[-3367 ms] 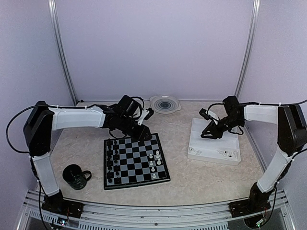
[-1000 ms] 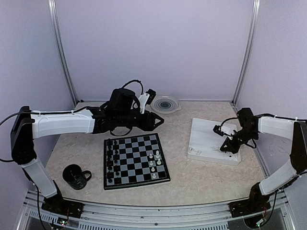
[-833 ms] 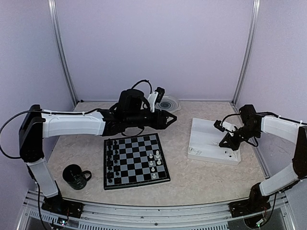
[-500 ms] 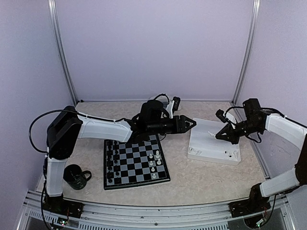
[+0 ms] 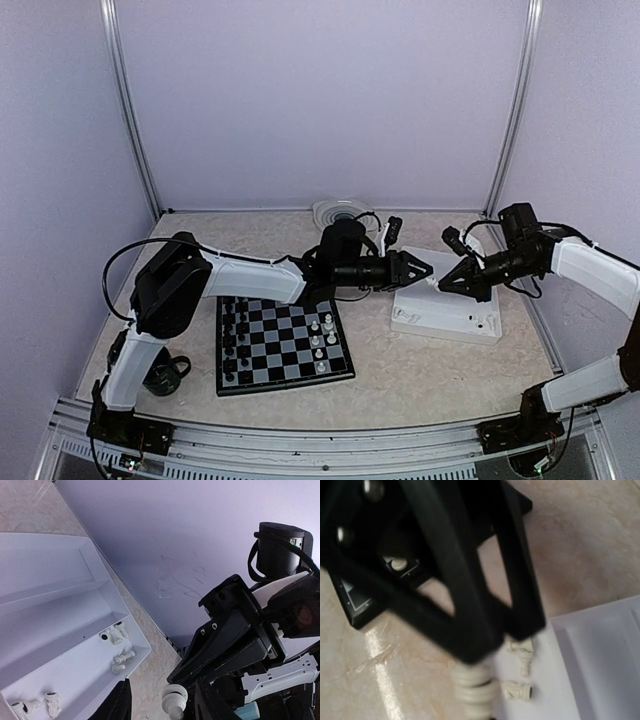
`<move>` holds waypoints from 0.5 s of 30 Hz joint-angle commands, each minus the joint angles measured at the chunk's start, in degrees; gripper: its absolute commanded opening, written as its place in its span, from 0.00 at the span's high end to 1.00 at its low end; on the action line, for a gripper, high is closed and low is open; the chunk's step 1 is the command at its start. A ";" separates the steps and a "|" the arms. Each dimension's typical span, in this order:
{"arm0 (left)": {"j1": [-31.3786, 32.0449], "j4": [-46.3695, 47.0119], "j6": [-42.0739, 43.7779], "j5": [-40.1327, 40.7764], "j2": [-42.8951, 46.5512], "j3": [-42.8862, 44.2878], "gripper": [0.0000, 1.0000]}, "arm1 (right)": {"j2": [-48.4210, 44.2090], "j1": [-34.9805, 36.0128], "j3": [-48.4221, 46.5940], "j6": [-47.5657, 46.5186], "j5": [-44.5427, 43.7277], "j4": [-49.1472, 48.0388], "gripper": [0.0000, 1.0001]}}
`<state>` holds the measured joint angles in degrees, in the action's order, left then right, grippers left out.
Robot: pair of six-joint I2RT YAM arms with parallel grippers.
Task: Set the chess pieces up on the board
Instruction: Pass from the right arm to the left
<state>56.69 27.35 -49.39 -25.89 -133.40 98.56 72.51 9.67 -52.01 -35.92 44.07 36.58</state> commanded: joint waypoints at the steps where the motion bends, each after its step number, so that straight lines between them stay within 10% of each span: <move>1: 0.36 -0.32 -0.77 -2.19 -1.50 1.66 0.58 | 0.01 1.04 -1.10 0.36 0.02 0.42 0.95; 15: 0.02 -1.85 2.00 -0.85 0.43 0.49 0.99 | 1.92 1.31 -1.28 1.29 -1.37 -1.01 0.95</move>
<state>56.95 26.22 -49.06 -26.87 -134.04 98.65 73.78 10.35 -52.03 -34.87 43.24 36.49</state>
